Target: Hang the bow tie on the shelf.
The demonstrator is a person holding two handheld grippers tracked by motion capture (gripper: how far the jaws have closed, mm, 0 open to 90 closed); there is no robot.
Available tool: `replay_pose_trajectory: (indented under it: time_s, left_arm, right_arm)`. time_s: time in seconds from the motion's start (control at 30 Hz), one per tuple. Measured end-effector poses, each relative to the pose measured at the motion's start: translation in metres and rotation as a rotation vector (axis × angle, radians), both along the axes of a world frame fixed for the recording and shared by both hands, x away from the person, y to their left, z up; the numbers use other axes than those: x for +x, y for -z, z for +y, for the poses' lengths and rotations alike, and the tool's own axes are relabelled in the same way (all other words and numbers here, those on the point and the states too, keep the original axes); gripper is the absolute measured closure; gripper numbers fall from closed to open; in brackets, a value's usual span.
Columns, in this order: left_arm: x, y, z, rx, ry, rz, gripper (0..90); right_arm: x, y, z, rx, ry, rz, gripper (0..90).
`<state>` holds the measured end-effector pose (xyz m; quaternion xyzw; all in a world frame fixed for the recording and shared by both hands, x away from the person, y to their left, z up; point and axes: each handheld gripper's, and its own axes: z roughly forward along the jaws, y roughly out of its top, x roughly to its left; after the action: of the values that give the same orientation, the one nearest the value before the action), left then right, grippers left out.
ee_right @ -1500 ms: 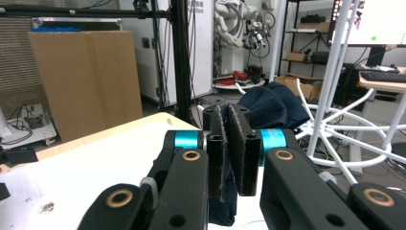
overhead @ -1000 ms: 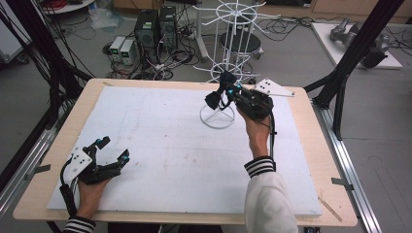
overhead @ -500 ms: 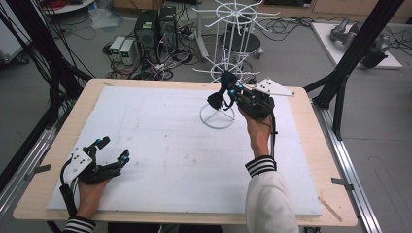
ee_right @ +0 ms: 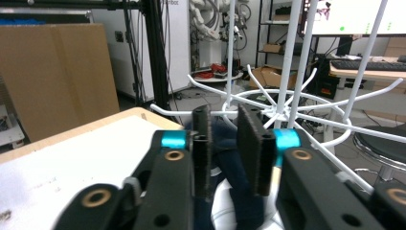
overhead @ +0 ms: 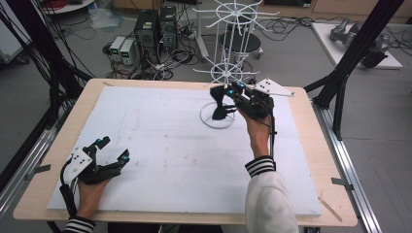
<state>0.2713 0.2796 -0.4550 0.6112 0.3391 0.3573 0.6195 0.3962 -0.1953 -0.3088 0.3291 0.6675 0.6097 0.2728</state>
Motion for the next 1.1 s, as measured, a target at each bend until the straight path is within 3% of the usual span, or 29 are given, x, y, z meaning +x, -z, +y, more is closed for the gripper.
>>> replay_pose_trajectory:
  time_s: [0.17,0.27,0.4,0.47,0.63,0.8,0.97,1.1]
  left_arm:
    - [0.000,0.000,0.000,-0.003,0.000,-0.001,14.8]
    - [0.000,0.000,0.000,0.000,0.001,-0.001,14.8]
    - [0.000,0.000,0.000,-0.004,0.000,-0.001,14.8]
    - [0.000,0.000,0.000,0.002,0.001,-0.002,14.8]
    - [0.000,0.000,-0.001,0.001,0.000,-0.007,14.8]
    - [-0.001,0.000,-0.001,0.002,0.002,-0.007,14.7]
    - [-0.001,0.000,-0.001,0.005,0.002,-0.010,14.7]
    - [-0.001,0.000,0.000,0.001,0.003,-0.010,14.7]
  right_arm:
    - [-0.001,-0.001,0.000,0.008,0.011,0.002,59.7]
    - [-0.003,-0.002,0.000,0.006,0.013,0.003,35.6]
    - [-0.014,-0.008,0.000,-0.051,0.034,-0.004,15.8]
    - [-0.025,-0.010,-0.003,-0.068,0.034,-0.025,13.2]
    - [-0.061,-0.007,-0.024,-0.048,0.043,-0.068,12.3]
    - [-0.100,0.018,-0.052,-0.020,0.086,-0.083,11.9]
    - [-0.130,0.061,-0.078,-0.032,0.146,-0.069,11.9]
    - [-0.144,0.096,-0.093,-0.023,0.196,-0.055,11.9]
